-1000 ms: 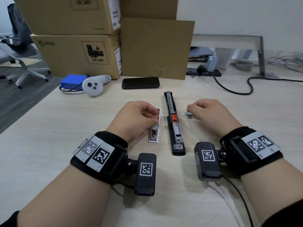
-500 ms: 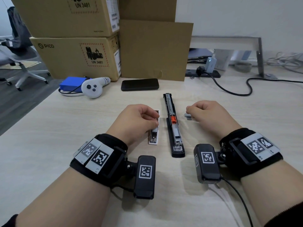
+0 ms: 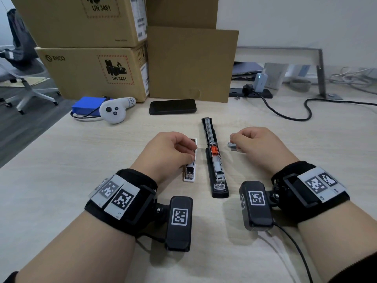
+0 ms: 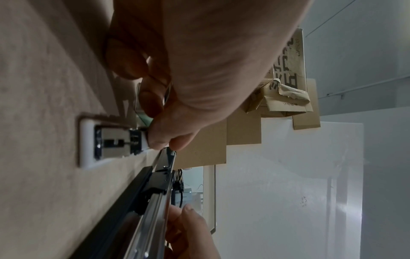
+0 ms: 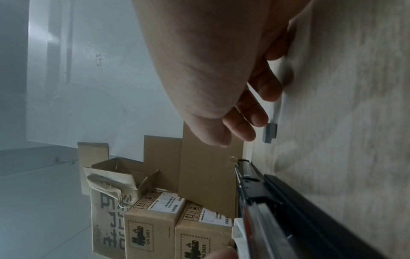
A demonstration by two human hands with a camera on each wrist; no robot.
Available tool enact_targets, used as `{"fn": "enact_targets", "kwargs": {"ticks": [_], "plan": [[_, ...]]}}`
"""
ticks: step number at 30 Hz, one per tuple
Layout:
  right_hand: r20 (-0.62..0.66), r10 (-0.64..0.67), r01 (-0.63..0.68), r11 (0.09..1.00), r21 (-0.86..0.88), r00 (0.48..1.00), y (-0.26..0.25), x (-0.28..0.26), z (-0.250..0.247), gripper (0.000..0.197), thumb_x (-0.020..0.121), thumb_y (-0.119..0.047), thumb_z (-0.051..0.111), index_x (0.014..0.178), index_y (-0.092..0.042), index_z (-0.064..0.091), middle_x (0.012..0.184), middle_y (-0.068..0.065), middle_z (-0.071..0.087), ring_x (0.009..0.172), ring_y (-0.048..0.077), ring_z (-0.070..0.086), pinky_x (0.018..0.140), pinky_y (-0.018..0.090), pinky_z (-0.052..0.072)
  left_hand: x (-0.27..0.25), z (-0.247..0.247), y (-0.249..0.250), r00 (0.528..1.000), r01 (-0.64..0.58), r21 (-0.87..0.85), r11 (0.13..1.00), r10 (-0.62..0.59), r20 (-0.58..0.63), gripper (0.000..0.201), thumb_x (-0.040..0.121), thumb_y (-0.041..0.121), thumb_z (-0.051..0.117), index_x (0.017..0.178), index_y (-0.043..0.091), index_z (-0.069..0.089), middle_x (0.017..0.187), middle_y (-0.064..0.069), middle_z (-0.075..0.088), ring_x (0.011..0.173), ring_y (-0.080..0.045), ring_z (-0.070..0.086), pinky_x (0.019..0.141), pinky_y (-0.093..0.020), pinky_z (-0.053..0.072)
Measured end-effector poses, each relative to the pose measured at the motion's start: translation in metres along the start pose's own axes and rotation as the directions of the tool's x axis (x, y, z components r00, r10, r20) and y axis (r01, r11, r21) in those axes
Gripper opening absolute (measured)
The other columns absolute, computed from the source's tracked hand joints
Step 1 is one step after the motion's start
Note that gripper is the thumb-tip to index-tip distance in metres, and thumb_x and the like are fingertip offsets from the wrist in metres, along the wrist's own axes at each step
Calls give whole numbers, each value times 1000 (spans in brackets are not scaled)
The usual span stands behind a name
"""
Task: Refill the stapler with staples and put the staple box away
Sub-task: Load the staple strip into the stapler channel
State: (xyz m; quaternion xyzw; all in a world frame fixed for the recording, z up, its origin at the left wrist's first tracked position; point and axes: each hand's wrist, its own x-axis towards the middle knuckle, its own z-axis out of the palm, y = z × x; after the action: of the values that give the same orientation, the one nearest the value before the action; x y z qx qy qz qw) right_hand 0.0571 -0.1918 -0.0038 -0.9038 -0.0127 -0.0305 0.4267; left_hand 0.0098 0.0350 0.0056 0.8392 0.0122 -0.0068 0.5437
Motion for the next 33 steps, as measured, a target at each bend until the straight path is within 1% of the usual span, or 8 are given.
{"fn": "enact_targets", "kwargs": {"ticks": [7,10,12,15,18,23,28,33], "plan": [[-5,-19,19,1000,6,1000,0,-1,0,34,95,-37,60,81,-9,73,75,-5,67,71,13,57,65,29,43,0,0,2,999,-16,31,999,15,51,23,84,-7,69,95,11,77,79,-6,75,55,3,63,56,-11,52],[-9,-19,19,1000,-1,1000,1,0,0,36,95,-38,59,85,-5,73,84,9,72,72,17,57,66,30,43,-1,2,2,999,17,-37,999,-15,40,8,89,5,71,90,10,77,75,-12,75,56,-7,65,59,-18,54],[-25,-20,20,1000,-7,1000,1,1,0,36,94,-36,58,87,-4,73,91,15,73,73,20,59,67,30,44,-2,4,3,999,35,-88,996,-33,24,16,95,17,67,90,5,75,66,-13,71,42,-5,56,47,-13,46],[-45,-17,15,998,-55,999,3,2,-1,30,95,-31,56,87,-9,75,88,4,74,82,22,64,66,27,43,-1,4,5,999,43,-93,995,-44,-10,26,99,27,62,89,6,76,64,-14,70,32,-1,44,39,-11,37],[-33,5,-8,997,-83,999,3,1,-2,24,97,-25,53,92,-21,76,92,-12,70,85,9,62,68,24,43,1,4,5,998,23,-102,994,-28,-56,26,97,29,63,86,11,77,58,-4,65,42,-7,46,46,-15,45],[42,13,-3,973,-230,999,8,5,3,32,89,-33,66,118,-25,75,107,-5,72,103,21,67,95,38,53,1,8,3,998,-13,-173,985,1,-67,25,96,29,63,80,17,78,52,2,57,48,-12,43,57,-29,45],[51,-33,44,971,-235,998,6,4,2,5,87,-31,75,90,-28,76,83,-8,66,78,11,62,67,25,44,1,12,2,999,-24,-222,975,15,-46,25,96,29,64,80,16,78,55,0,57,40,-5,40,45,-19,35],[1,-71,70,979,-193,997,3,-1,2,7,87,-25,72,81,-23,75,82,-12,71,81,9,65,68,25,45,2,13,1,999,-32,-283,959,18,-51,23,96,26,64,83,13,77,60,-1,60,42,-8,39,39,-16,32]]}}
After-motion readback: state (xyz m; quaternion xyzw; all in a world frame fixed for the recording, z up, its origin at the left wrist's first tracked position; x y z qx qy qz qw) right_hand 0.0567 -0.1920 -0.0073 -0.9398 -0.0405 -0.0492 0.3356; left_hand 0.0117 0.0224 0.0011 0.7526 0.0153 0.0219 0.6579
